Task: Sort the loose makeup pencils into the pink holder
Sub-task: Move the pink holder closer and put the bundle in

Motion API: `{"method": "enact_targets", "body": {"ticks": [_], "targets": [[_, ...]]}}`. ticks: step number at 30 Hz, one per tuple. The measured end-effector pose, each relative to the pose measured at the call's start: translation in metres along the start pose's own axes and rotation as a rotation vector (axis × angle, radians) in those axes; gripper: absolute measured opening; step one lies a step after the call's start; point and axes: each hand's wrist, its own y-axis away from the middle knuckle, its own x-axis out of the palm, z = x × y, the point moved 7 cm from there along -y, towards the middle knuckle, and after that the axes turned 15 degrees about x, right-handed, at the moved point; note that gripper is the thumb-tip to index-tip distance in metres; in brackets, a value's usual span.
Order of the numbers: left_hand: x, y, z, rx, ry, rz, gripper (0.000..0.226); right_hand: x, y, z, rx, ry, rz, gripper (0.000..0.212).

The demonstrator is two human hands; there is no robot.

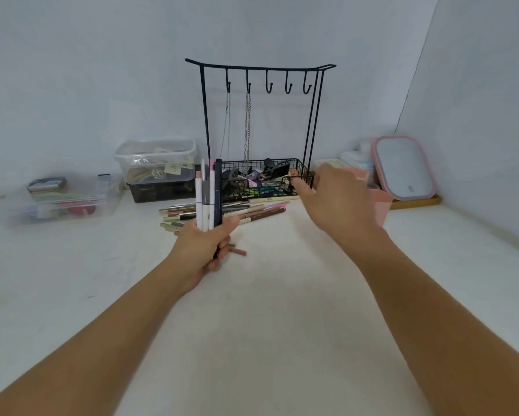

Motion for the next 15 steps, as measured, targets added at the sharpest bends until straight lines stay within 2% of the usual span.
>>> {"method": "enact_targets", "body": {"ticks": [2,4,7,13,15], "targets": [[0.002,-0.001,0.001,-0.006,-0.007,0.019,0.027,0.004,-0.004,-0.024,0.045,0.228,0.022,0.040],[0.006,0.002,0.000,-0.009,-0.036,0.058,0.026,0.022,-0.002,-0.042,0.072,0.285,0.105,0.033],[0.011,0.006,-0.004,-0.016,-0.037,0.105,0.022,0.040,0.004,-0.046,0.055,0.245,0.176,0.019],[0.016,0.012,-0.006,-0.043,-0.051,0.160,0.023,0.053,0.031,-0.007,-0.060,0.186,0.350,0.017],[0.020,0.014,-0.007,-0.041,-0.043,0.158,0.026,0.036,0.034,0.005,-0.097,0.108,0.299,0.017]]}}
